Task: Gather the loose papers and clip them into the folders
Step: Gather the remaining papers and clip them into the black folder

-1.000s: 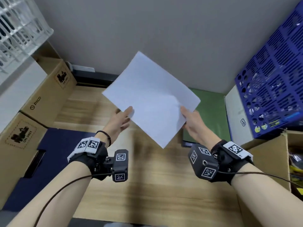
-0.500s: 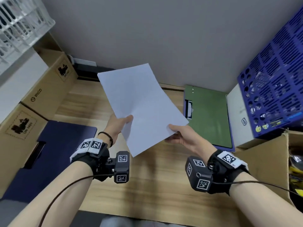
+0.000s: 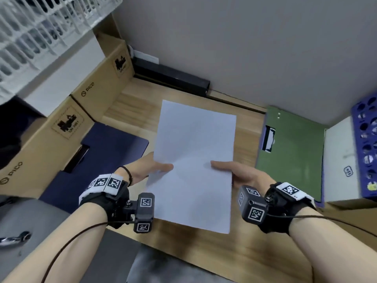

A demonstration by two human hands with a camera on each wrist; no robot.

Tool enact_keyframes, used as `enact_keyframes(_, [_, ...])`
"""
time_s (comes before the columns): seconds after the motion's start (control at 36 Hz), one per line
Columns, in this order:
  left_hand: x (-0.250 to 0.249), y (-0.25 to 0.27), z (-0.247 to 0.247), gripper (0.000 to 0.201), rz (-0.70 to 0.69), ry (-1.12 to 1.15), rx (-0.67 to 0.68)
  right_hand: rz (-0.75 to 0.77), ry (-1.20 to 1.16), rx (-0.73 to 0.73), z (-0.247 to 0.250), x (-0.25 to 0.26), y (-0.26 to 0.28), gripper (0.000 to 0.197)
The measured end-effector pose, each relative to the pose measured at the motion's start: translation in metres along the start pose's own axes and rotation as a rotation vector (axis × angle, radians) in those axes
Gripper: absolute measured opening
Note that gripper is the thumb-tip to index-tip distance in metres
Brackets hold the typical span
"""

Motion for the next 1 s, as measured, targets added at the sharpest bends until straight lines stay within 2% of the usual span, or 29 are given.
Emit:
enact_keyframes(0.08, [0.017, 0.001, 0.013, 0.059, 0.049, 0.008, -0.026, 0.015, 0.095, 0.092, -0.02, 0.001, -0.012, 0.035])
enact_keyframes(0.17, [0.029, 0.002, 0.023, 0.052, 0.054, 0.033, -0.05, 0.035, 0.207, 0.121, -0.031, 0.001, -0.027, 0.036])
enact_keyframes(0.22, [0.036, -0.001, 0.034, 0.043, 0.05, 0.06, -0.114, 0.037, 0.252, 0.104, -0.034, 0.001, -0.038, 0.036])
enact_keyframes(0.31, [0.045, -0.002, 0.055, 0.035, 0.016, 0.051, -0.256, 0.02, 0.256, 0.057, -0.039, 0.0, -0.054, 0.028])
enact_keyframes(0.39, [0.064, -0.003, 0.086, 0.031, 0.021, 0.052, -0.454, 0.004, 0.29, 0.027, -0.05, -0.005, -0.07, 0.021])
enact_keyframes(0.5, [0.107, 0.004, 0.131, 0.056, 0.116, 0.098, -0.688, -0.02, 0.377, 0.028, -0.06, -0.016, -0.087, 0.029])
enact_keyframes(0.61, [0.133, 0.014, 0.163, 0.062, 0.217, -0.022, -0.823, -0.005, 0.399, -0.004, -0.061, -0.024, -0.1, 0.024])
enact_keyframes(0.72, [0.152, 0.009, 0.178, 0.063, 0.347, -0.235, -0.808, -0.005, 0.354, -0.002, -0.053, -0.034, -0.112, 0.026])
enact_keyframes(0.86, [0.164, 0.0, 0.169, 0.077, 0.451, -0.436, -0.74, 0.022, 0.288, -0.017, -0.041, -0.038, -0.116, 0.034])
enact_keyframes(1.0, [0.145, -0.006, 0.16, 0.077, 0.497, -0.644, -0.729, 0.129, 0.197, -0.186, -0.019, -0.023, -0.109, 0.028])
Point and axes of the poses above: each hand's wrist, its own y-axis away from the middle knuckle, its own z-axis out of the back of the hand, x = y × z, the point moved 9 cm from there along -y, towards the middle knuckle, and after that the axes turned 11 degrees about z, right-handed, at the moved point
